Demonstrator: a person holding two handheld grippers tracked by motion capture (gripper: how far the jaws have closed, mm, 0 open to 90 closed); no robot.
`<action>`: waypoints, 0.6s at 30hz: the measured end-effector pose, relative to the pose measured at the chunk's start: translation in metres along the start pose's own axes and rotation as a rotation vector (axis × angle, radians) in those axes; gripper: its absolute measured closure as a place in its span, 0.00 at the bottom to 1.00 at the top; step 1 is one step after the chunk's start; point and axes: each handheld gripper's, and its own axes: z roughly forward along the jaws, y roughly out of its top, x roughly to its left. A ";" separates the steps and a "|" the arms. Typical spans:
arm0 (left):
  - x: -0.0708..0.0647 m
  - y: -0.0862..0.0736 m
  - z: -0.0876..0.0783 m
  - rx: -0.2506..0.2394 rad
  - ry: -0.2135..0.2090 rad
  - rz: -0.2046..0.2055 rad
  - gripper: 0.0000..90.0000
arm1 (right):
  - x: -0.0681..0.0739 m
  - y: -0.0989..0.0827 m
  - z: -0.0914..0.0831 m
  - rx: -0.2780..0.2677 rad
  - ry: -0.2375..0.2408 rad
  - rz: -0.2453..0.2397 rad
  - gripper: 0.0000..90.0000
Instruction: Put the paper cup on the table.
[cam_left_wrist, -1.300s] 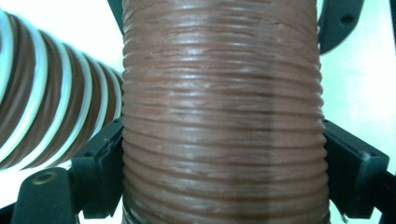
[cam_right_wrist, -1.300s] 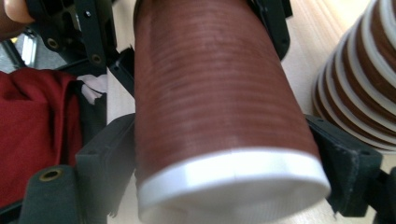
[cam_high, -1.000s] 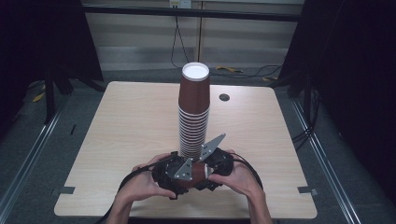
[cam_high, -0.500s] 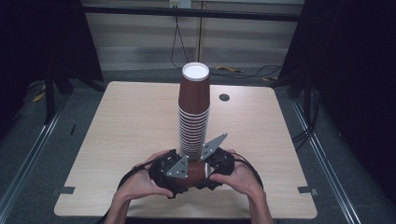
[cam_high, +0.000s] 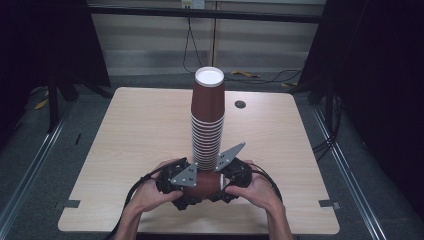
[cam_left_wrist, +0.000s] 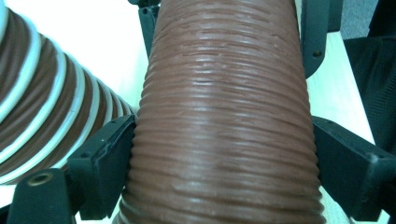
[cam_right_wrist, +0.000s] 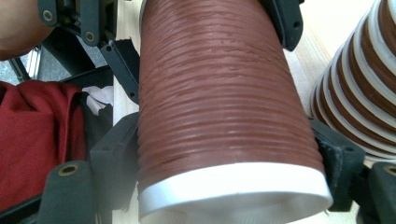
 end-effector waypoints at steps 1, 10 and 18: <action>0.001 -0.001 -0.001 -0.010 0.001 -0.002 0.14 | 0.000 0.000 0.000 0.001 0.006 0.003 0.25; 0.003 -0.006 -0.023 -0.223 0.065 -0.070 0.17 | -0.002 0.000 0.004 0.015 -0.030 0.003 0.25; 0.002 -0.017 -0.031 -0.300 0.078 -0.156 0.17 | -0.003 -0.006 -0.002 -0.030 -0.047 0.033 0.25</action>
